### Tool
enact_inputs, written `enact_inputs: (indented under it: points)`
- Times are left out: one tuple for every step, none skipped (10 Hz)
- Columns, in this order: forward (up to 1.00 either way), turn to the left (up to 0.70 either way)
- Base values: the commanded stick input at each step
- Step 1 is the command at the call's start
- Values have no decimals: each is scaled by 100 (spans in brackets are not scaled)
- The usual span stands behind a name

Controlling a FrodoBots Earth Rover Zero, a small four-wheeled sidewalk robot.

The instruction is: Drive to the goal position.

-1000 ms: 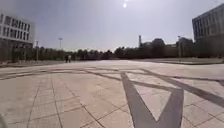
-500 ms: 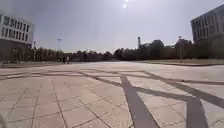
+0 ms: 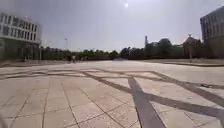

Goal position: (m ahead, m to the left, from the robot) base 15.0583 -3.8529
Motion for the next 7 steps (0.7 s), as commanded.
enact_inputs:
  points:
    - [100, 0]
    - [100, 0]
    - [100, 0]
    - [100, 0]
    - [100, 0]
    - [100, 0]
    - [100, 0]
